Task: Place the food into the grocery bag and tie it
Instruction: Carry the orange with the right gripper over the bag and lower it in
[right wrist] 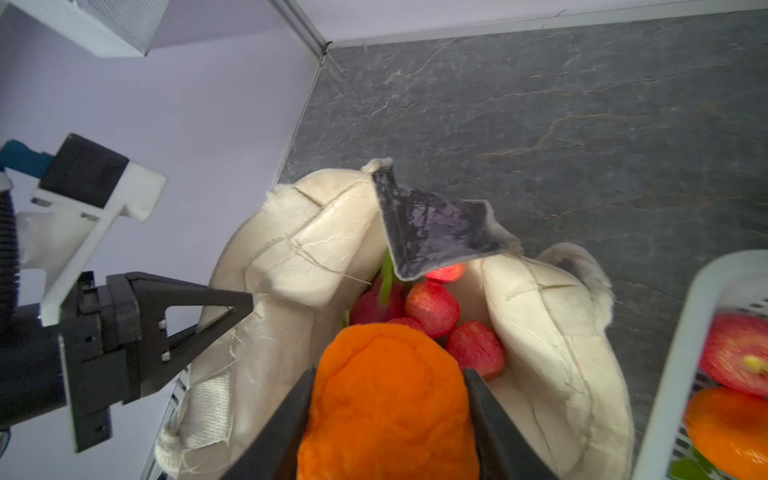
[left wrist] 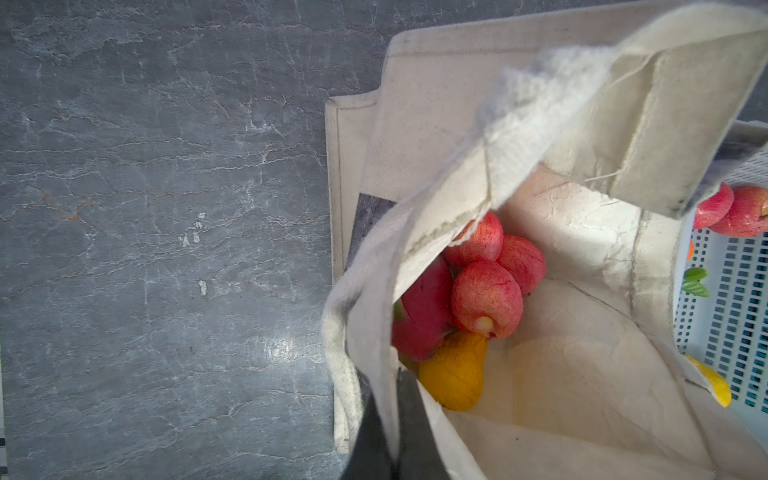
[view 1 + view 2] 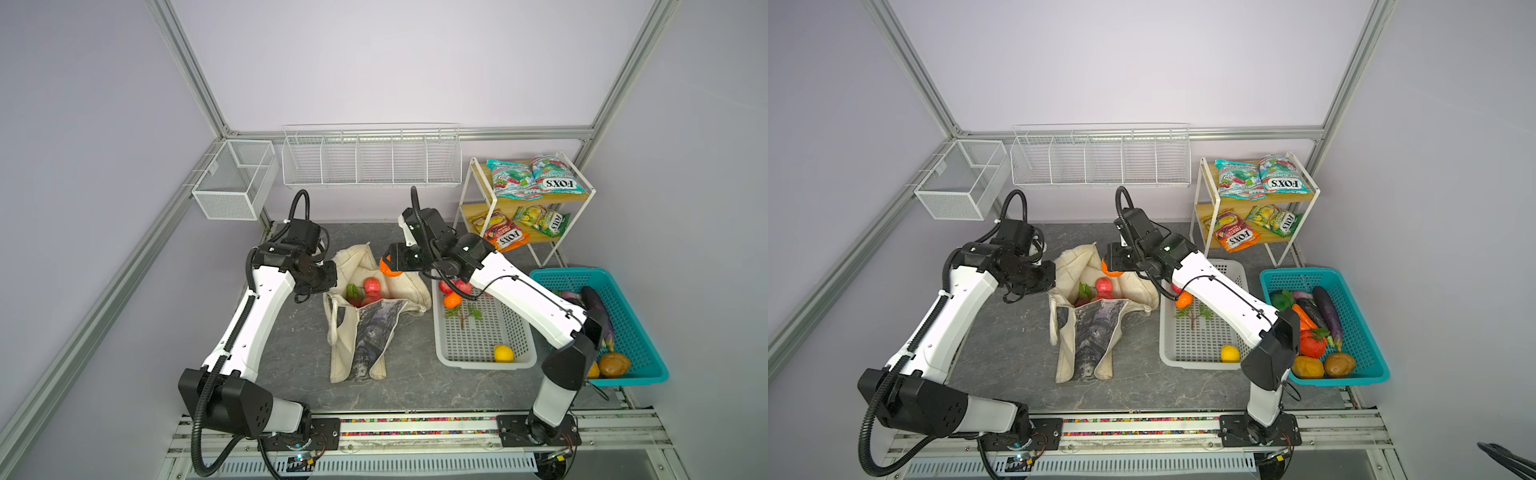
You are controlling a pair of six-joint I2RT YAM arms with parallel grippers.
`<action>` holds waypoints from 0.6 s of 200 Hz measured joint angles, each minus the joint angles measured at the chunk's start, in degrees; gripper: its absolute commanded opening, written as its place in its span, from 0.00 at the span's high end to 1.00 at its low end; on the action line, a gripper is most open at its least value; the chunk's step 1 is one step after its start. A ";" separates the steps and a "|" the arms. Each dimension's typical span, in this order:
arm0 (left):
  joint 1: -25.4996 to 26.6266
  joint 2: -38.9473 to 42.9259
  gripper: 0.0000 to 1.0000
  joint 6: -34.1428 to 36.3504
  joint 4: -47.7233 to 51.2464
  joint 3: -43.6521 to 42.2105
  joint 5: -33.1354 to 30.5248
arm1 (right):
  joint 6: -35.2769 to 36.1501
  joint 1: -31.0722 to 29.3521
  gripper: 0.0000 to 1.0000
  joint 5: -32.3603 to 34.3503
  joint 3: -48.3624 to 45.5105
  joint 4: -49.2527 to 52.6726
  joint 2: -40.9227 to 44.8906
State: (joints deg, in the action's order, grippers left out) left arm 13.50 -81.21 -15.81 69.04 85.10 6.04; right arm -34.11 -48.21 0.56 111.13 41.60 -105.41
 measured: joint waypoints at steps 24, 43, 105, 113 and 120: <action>0.00 0.02 1.00 -0.02 -0.02 -0.02 -0.02 | 2.71 -1.16 0.65 -3.54 2.80 0.24 -4.42; 0.00 0.02 1.00 0.00 -0.02 -0.02 -0.02 | 4.46 -2.58 0.65 -5.42 3.72 0.79 -7.15; 0.00 0.02 1.00 0.00 -0.04 0.00 0.00 | 9.27 -4.48 0.65 -6.93 3.85 2.43 -11.13; 0.00 0.02 1.00 0.00 -0.04 0.00 0.00 | 9.94 -4.48 0.65 -6.54 3.85 2.38 -11.52; 0.00 0.02 1.00 0.00 -0.04 0.00 0.00 | 10.45 -4.48 0.65 -6.32 3.82 2.27 -11.78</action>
State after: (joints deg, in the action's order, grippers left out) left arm 13.50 -81.19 -15.81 68.99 85.10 6.04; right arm -23.66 -52.69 -5.76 114.96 43.88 -117.19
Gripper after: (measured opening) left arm 0.047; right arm 0.515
